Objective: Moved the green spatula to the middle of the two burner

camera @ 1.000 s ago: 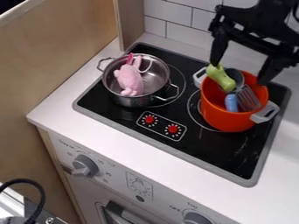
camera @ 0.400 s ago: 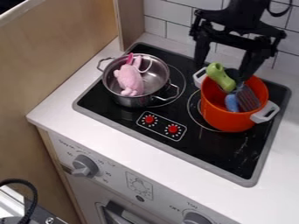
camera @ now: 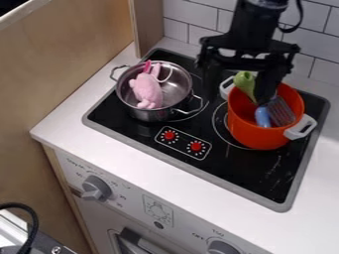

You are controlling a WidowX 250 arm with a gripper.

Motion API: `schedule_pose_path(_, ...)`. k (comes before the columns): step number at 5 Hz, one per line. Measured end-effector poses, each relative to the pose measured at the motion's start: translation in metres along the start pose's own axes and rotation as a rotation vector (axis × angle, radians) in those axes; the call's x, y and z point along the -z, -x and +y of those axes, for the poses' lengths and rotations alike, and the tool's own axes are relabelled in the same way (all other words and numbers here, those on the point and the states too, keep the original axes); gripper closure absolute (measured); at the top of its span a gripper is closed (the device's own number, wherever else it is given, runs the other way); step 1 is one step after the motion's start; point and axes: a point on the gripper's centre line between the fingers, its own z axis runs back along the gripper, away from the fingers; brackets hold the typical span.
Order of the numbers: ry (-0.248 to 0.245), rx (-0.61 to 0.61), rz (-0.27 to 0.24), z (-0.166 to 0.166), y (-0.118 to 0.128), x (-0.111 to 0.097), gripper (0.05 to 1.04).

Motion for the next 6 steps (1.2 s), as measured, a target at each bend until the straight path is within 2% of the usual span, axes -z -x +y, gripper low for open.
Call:
schedule_pose_path(1, 0.047, -0.118, -0.018, 0.003, 0.005, 0.001, 0.083)
schedule_pose_path(2, 0.07, -0.149, 0.046, 0.001, 0.01, -0.009, 0.083)
schedule_pose_path(3, 0.091, -0.218, 0.035, -0.004, 0.005, -0.02, 0.083)
schedule_pose_path(4, 0.091, -0.254, 0.035, -0.007, 0.004, -0.028, 0.083)
schedule_pose_path(5, 0.048, -0.324, 0.029, -0.012, -0.003, -0.025, 0.083)
schedule_pose_path(6, 0.016, -0.368, -0.002, -0.01, -0.009, -0.023, 0.083)
